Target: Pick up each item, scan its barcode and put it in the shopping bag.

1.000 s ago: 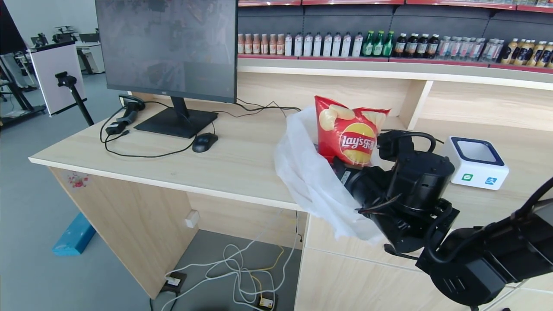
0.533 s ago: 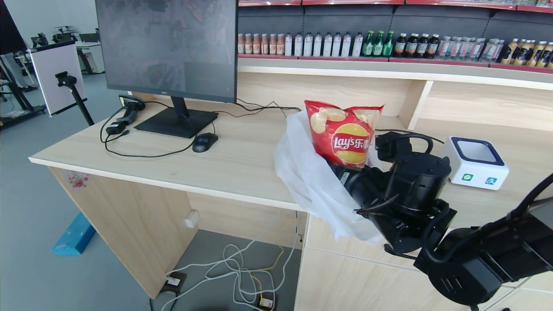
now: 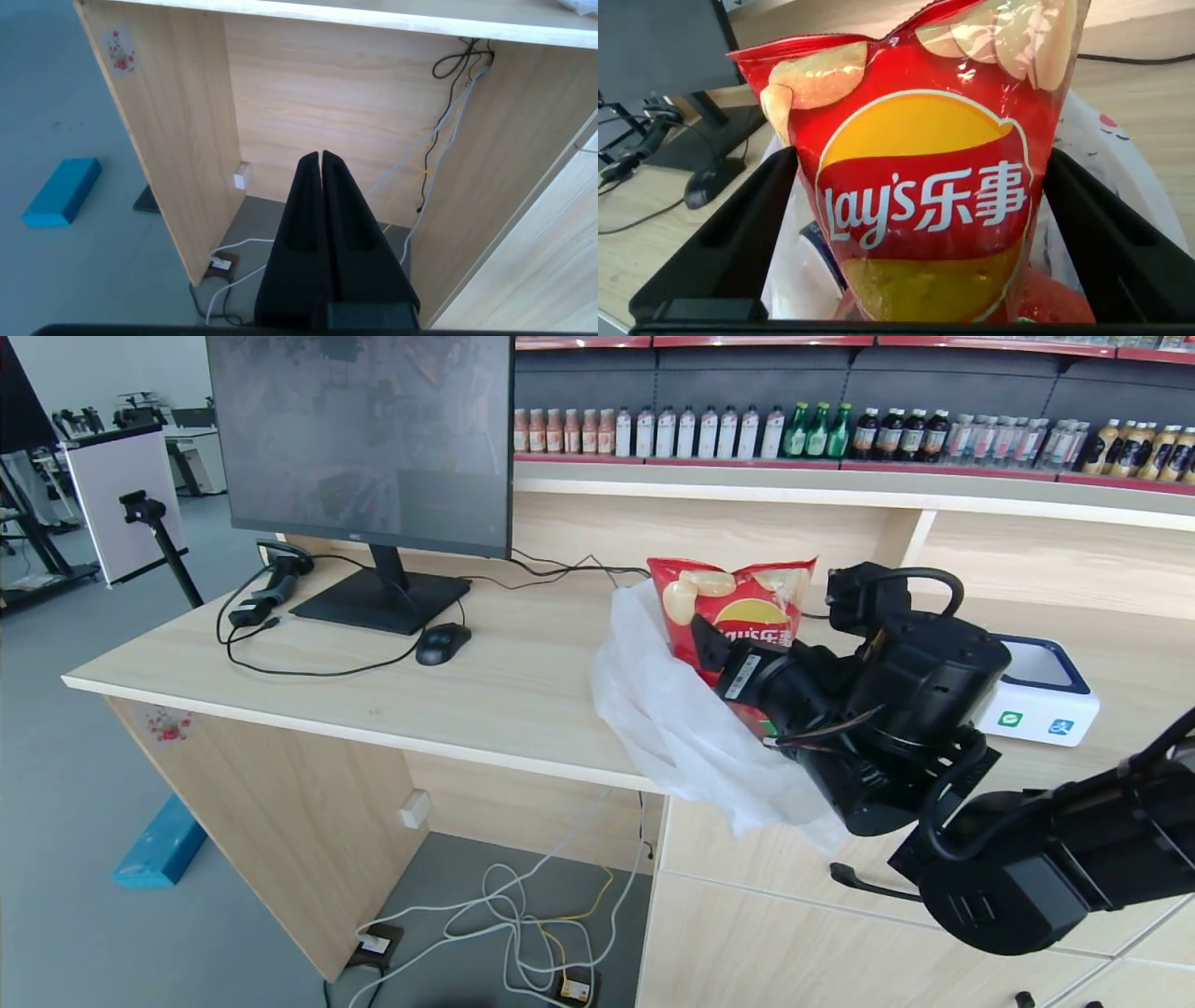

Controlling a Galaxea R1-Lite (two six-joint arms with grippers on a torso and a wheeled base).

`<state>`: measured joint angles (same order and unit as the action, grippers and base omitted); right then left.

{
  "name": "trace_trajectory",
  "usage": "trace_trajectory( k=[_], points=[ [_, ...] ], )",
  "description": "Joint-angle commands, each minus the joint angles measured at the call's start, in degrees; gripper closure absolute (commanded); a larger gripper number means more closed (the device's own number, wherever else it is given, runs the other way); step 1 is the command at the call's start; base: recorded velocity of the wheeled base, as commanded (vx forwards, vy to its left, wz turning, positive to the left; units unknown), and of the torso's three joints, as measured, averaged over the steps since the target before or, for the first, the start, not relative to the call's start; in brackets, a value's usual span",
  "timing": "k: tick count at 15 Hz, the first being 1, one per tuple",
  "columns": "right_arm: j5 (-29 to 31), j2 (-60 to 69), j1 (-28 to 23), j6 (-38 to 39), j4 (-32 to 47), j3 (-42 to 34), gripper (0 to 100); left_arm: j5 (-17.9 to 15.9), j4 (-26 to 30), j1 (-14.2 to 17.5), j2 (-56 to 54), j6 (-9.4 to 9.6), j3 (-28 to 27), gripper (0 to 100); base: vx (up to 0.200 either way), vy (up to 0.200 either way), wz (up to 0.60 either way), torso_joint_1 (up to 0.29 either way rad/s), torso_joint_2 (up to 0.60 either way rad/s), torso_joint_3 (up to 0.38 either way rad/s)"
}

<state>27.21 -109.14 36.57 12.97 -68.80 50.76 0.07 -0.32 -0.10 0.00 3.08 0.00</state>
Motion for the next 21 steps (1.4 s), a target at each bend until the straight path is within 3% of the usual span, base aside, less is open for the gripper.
trace_trajectory(
  k=[1,8,11,21],
  points=[
    [-0.1,0.4,0.0,-0.4,-0.5,0.2,0,0.0,0.0,0.0,0.0,-0.01,0.0,100,0.000,0.000,0.00,0.000,0.00,0.000],
    [-3.7,2.0,-0.6,-6.9,-4.3,1.6,0,0.0,0.0,0.0,0.0,-0.01,0.0,100,0.000,0.000,0.00,0.000,0.00,0.000],
    [-4.4,2.3,-5.0,-10.7,-6.1,-0.1,0,0.0,0.0,0.0,0.0,-0.01,0.0,100,0.000,0.000,0.00,0.000,0.00,0.000],
    [-7.3,6.6,-7.7,-9.0,-9.2,-4.8,0,0.0,0.0,0.0,0.0,-0.01,0.0,100,0.000,0.000,0.00,0.000,0.00,0.000]
  ],
)
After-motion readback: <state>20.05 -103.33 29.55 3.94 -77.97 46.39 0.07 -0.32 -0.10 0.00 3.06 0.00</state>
